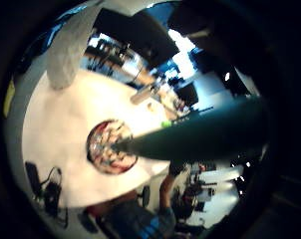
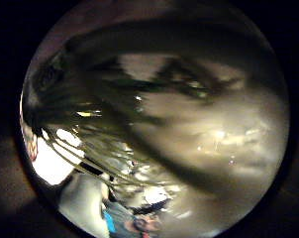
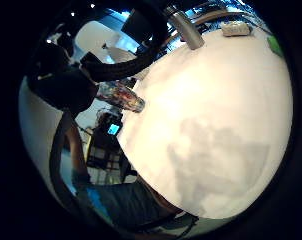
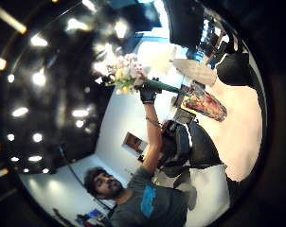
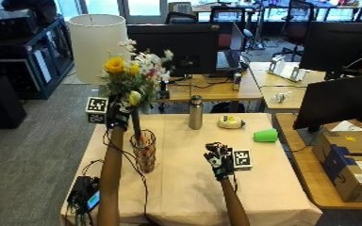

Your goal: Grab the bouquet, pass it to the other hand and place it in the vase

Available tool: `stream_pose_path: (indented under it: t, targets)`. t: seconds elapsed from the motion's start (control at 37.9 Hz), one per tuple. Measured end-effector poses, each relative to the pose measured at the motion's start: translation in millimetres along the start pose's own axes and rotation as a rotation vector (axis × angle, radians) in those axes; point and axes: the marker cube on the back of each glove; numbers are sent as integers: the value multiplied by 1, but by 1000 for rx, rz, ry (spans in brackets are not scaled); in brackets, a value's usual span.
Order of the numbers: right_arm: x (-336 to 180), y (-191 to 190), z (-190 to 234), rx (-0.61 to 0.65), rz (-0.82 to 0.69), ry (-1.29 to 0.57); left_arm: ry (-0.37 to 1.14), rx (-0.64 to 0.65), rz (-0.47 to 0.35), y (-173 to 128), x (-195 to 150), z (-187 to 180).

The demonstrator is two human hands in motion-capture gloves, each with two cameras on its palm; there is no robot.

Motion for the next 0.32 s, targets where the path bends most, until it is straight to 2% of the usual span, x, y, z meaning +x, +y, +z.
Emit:
stream_pose_path:
  t: [0.16, 0.32]
  targets:
    - [-6, 1, 1, 2, 18, 8, -74, 89, 8, 5, 0, -19]
    - [-1, -7, -1, -12, -145, 52, -48, 112, 73, 19, 16, -37]
